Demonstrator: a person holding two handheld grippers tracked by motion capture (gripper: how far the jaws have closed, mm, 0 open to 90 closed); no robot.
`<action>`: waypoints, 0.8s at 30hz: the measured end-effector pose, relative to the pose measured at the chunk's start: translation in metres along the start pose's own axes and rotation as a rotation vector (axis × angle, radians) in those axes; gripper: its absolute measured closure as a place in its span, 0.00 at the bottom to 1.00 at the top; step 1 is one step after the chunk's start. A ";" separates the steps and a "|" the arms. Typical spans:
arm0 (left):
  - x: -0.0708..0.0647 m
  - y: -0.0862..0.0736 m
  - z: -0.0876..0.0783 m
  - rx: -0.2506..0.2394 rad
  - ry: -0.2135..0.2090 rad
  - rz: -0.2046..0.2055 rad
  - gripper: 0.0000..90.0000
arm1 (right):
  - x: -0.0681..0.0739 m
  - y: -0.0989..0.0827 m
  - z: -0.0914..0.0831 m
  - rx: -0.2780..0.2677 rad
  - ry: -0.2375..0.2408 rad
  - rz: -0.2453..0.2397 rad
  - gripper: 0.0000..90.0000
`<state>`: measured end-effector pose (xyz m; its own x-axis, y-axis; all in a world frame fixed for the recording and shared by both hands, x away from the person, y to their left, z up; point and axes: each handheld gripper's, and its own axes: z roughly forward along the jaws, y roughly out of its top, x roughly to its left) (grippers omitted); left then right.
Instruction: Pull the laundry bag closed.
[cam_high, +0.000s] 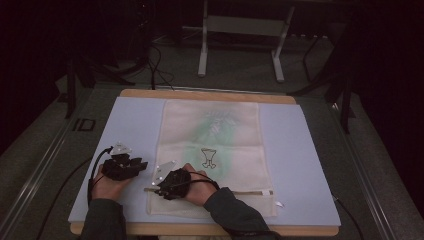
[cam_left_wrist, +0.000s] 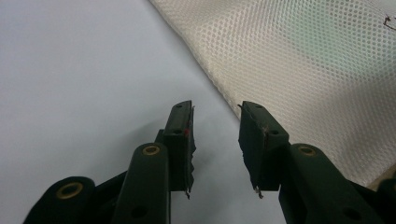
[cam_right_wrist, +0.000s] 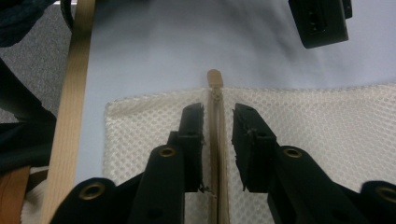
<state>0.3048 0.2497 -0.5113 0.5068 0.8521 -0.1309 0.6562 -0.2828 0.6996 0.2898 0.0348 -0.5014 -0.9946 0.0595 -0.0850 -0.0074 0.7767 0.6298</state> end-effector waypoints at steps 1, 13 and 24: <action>0.000 0.000 0.000 0.001 0.001 -0.001 0.72 | 0.000 0.000 0.001 -0.002 0.000 0.001 0.83; 0.002 0.000 -0.002 -0.004 0.002 -0.007 0.72 | -0.004 0.009 0.014 -0.004 -0.013 0.010 0.90; 0.004 -0.001 -0.003 -0.009 0.006 -0.015 0.72 | -0.004 0.021 0.026 -0.004 -0.014 0.005 0.88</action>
<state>0.3043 0.2545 -0.5099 0.4933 0.8590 -0.1373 0.6587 -0.2657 0.7040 0.2966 0.0670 -0.5083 -0.9931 0.0722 -0.0922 -0.0026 0.7738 0.6334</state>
